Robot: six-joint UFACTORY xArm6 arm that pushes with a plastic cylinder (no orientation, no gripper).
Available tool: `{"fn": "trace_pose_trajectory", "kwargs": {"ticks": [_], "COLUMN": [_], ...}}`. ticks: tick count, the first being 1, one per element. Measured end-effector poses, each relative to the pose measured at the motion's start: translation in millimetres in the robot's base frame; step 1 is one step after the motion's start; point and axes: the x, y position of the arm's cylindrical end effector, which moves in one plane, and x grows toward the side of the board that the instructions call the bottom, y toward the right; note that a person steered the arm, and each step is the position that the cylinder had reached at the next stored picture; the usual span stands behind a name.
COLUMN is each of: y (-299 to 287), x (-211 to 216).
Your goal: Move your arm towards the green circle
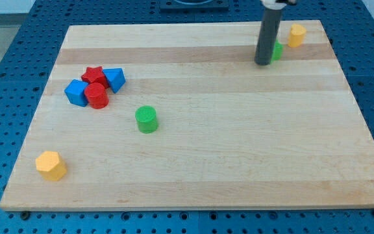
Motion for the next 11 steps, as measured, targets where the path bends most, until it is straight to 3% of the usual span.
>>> {"fn": "trace_pose_trajectory", "kwargs": {"ticks": [1,2,3,6,7,10,11], "y": [22.3,24.4,13.6,-69.9,-111.7,-249.8,-260.6], "x": [-12.2,10.7,63.6,172.6,191.3,208.0,194.1]}}
